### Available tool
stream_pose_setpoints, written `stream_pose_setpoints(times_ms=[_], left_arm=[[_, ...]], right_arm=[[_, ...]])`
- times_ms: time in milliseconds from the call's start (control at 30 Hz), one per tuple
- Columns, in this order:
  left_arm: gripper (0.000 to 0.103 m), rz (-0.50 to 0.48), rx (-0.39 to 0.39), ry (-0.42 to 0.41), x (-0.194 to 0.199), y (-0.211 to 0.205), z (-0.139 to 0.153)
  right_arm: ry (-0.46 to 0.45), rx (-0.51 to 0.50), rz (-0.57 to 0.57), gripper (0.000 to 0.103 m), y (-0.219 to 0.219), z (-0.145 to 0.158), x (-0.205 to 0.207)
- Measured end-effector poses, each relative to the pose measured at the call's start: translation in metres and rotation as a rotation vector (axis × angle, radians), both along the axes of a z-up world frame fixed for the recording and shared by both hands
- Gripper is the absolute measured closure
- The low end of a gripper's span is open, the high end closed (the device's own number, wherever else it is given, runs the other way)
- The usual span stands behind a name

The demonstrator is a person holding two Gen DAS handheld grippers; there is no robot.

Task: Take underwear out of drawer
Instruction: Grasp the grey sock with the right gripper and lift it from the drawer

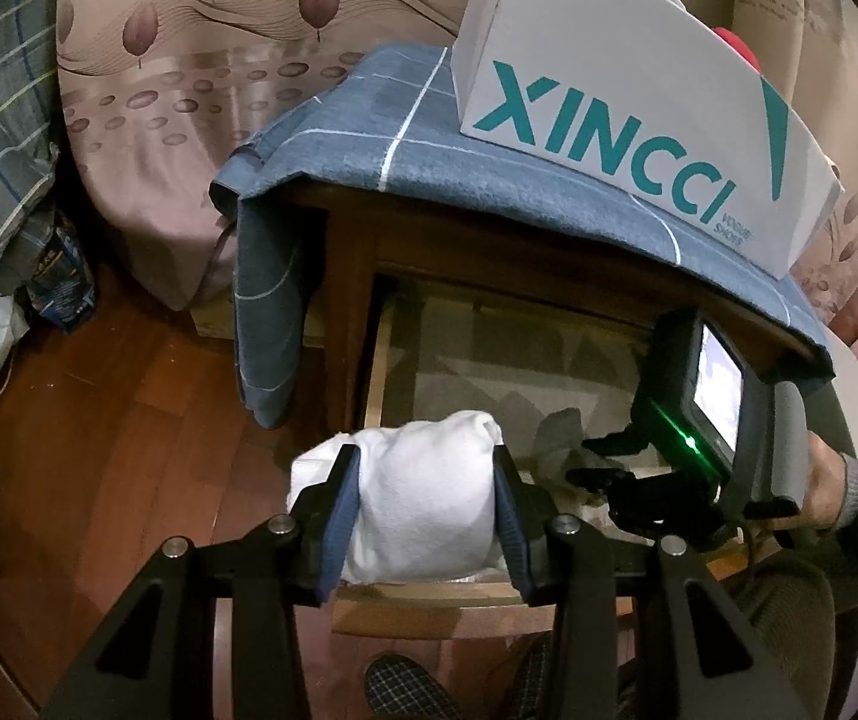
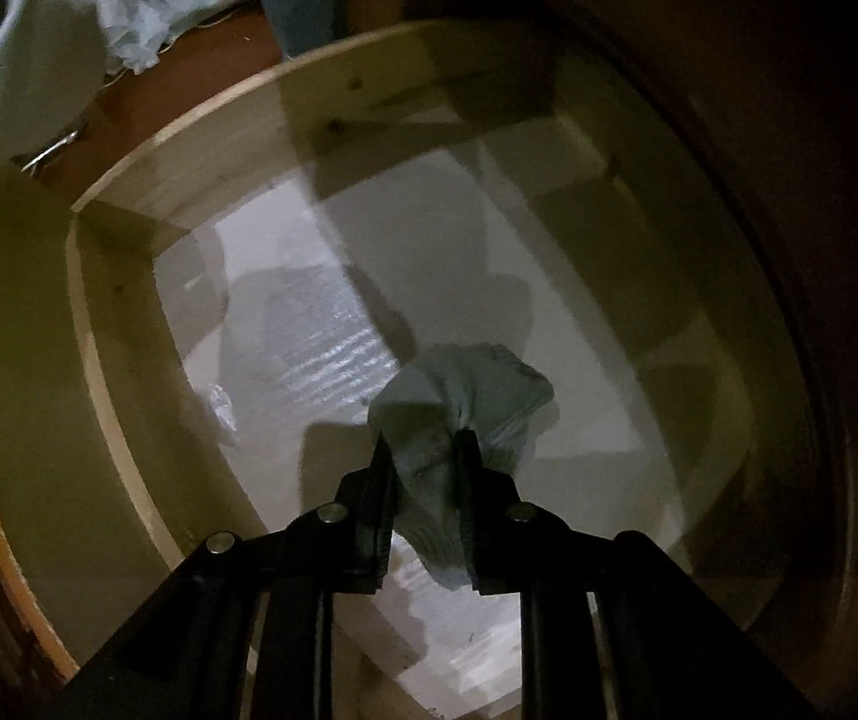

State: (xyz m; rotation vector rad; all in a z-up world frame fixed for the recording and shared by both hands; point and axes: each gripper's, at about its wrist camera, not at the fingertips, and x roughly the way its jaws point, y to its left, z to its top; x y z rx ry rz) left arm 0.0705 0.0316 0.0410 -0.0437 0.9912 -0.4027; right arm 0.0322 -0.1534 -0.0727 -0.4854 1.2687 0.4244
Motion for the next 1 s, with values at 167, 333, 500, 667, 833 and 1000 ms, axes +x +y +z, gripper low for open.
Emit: stream_pose_setpoints(times_ms=[167, 333, 500, 667, 833, 1000], left_arm=[[0.061, -0.007, 0.001, 0.012, 0.003, 0.000, -0.002], [0.061, -0.019, 0.009, 0.017, 0.002, -0.004, -0.003], [0.061, -0.030, 0.026, 0.019, 0.002, -0.009, -0.004], [0.061, -0.039, 0.039, 0.025, 0.003, -0.013, -0.006], [0.060, -0.045, 0.055, 0.011, 0.000, -0.016, -0.004], [0.060, -0.054, 0.075, -0.009, -0.005, -0.021, -0.002]], right_arm=[[0.028, -0.009, -0.018, 0.068, -0.001, -0.019, 0.012], [0.016, -0.053, 0.007, 0.058, 0.003, -0.032, 0.022], [0.018, -0.113, 0.006, 0.044, 0.000, -0.050, 0.029], [0.017, -0.082, -0.060, 0.077, -0.016, -0.043, 0.032], [0.010, -0.085, -0.067, 0.080, -0.018, -0.031, 0.015], [0.060, -0.042, -0.102, 0.081, -0.017, -0.027, -0.007]])
